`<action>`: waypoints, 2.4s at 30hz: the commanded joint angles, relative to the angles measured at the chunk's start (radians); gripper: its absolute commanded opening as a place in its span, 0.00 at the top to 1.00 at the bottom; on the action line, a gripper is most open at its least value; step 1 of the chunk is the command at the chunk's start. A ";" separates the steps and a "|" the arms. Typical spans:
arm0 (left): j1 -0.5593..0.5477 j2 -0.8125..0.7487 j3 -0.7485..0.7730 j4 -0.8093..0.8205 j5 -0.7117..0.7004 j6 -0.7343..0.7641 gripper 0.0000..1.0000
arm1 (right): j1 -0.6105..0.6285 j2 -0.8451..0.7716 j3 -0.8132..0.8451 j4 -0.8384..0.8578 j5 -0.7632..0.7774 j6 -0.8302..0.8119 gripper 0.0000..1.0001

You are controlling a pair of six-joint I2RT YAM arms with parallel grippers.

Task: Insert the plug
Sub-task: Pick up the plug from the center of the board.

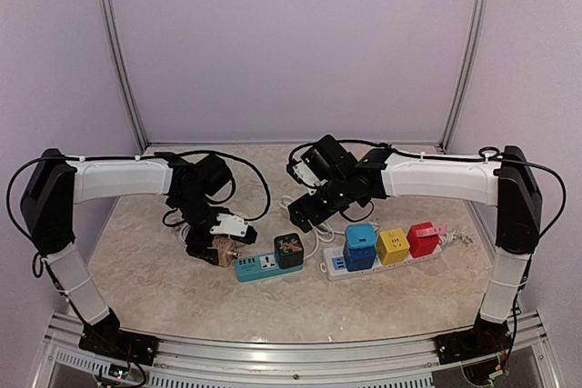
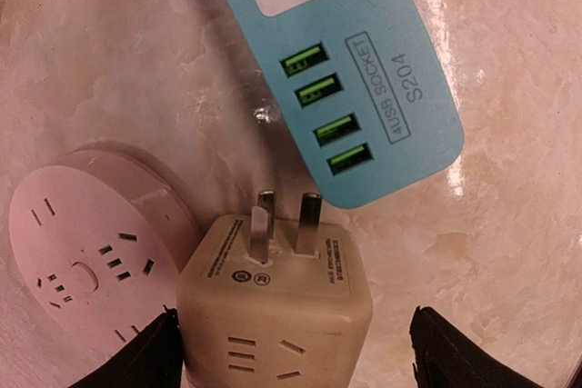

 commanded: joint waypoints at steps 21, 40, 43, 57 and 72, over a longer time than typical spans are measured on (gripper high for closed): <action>0.045 -0.095 0.282 -0.123 0.083 -0.429 1.00 | 0.016 -0.199 -0.103 0.128 0.058 -0.092 0.08; 0.159 -0.266 0.690 -0.131 0.589 -1.010 1.00 | 0.334 -0.271 -0.381 1.307 0.128 -0.939 0.00; 0.148 -0.275 0.678 -0.134 0.596 -1.013 1.00 | 0.355 -0.202 -0.346 1.422 0.204 -1.062 0.00; 0.100 -0.280 0.659 -0.190 0.561 -0.933 1.00 | 0.356 -0.021 -0.150 1.445 0.408 -1.265 0.00; 0.094 -0.256 0.661 -0.190 0.566 -0.933 1.00 | 0.365 -0.037 -0.188 1.448 0.354 -1.272 0.23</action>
